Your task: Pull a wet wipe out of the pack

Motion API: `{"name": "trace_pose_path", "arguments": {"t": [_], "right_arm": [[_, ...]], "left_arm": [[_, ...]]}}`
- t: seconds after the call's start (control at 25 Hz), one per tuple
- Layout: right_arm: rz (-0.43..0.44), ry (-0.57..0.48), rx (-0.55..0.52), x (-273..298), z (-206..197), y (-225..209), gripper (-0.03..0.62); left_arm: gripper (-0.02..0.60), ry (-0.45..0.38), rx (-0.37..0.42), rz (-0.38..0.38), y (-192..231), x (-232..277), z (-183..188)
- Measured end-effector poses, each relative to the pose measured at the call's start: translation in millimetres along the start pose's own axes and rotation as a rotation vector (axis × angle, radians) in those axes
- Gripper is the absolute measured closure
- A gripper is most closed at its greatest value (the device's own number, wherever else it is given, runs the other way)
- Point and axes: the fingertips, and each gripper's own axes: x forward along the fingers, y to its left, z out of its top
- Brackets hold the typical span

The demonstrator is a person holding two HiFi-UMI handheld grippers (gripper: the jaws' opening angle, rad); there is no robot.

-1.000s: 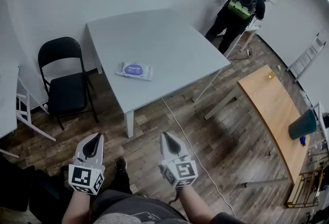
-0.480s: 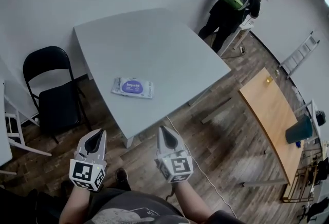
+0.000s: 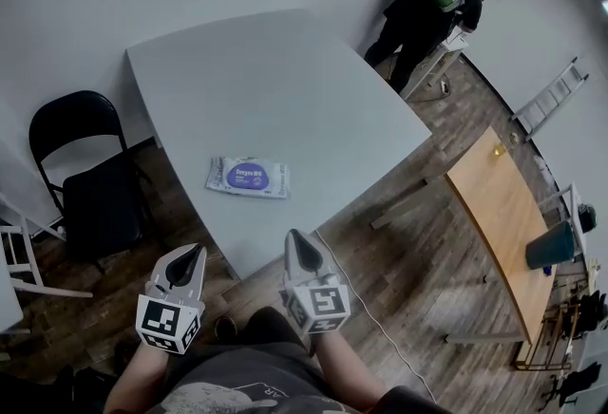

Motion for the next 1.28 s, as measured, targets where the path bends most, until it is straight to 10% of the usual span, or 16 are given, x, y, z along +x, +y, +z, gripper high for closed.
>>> {"name": "trace_pose_path", "arguments": {"t": [1.28], "right_arm": [[0.322, 0.27, -0.123, 174.1, -52.2, -32.6, 0.603]], "left_arm": [[0.563, 0.439, -0.062, 0.163, 80.4, 192.5, -92.5]]}}
